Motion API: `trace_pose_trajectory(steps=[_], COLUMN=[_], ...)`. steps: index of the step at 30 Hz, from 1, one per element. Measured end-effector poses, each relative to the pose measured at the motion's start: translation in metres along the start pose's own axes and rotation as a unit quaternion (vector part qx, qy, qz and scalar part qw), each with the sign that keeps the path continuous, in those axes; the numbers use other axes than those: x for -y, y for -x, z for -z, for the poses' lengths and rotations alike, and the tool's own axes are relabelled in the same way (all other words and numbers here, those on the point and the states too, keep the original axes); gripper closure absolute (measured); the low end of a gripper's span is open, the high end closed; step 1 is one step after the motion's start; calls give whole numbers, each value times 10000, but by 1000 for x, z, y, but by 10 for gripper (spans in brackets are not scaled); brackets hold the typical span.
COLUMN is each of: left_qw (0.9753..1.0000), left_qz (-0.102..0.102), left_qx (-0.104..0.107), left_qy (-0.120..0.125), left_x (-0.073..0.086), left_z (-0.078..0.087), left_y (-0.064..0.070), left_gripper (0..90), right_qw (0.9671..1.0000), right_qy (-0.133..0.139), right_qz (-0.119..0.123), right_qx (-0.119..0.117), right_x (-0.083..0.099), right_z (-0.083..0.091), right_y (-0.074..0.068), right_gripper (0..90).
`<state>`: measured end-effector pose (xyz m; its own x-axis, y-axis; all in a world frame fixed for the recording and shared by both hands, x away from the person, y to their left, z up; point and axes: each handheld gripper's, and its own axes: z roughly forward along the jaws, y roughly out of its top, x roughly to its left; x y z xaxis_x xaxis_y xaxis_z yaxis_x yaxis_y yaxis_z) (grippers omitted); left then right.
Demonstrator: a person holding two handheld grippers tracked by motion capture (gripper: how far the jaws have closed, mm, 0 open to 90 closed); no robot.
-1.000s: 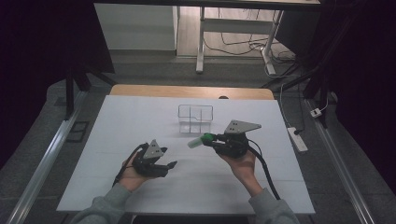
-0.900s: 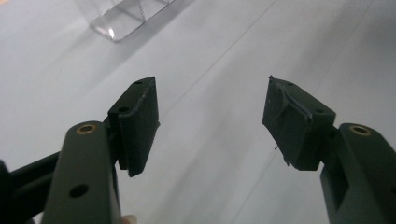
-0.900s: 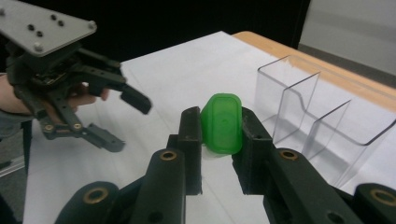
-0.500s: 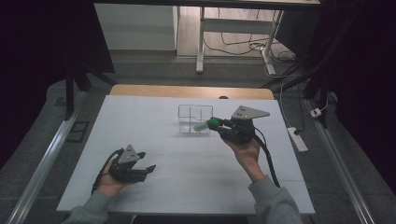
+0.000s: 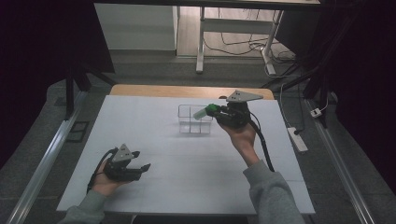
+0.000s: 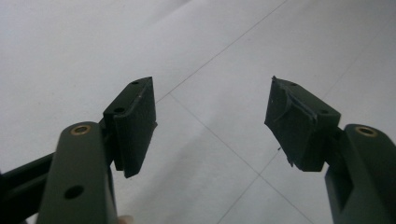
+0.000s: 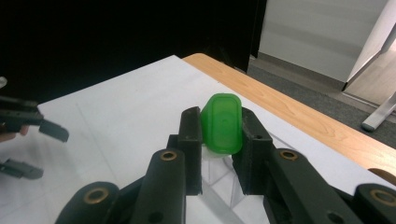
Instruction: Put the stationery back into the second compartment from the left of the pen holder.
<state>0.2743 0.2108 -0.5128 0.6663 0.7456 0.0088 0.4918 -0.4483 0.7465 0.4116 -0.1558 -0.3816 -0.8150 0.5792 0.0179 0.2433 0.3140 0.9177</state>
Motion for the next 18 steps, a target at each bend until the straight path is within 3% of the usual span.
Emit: trace_pose_trajectory(steps=[9, 18], left_qw=[9999, 10000], left_qz=[105, 59], left_qx=[-35, -20], left_qy=[12, -60], left_x=[3, 3], left_z=[1, -1], left_y=[-7, -6], left_gripper=[319, 304], right_qw=[9993, 9977], right_qy=[-245, -496], right_qz=[-178, -392], right_qx=[209, 233], right_x=[-5, 4], right_z=[-24, -52], right_y=[20, 31], right_gripper=[734, 723])
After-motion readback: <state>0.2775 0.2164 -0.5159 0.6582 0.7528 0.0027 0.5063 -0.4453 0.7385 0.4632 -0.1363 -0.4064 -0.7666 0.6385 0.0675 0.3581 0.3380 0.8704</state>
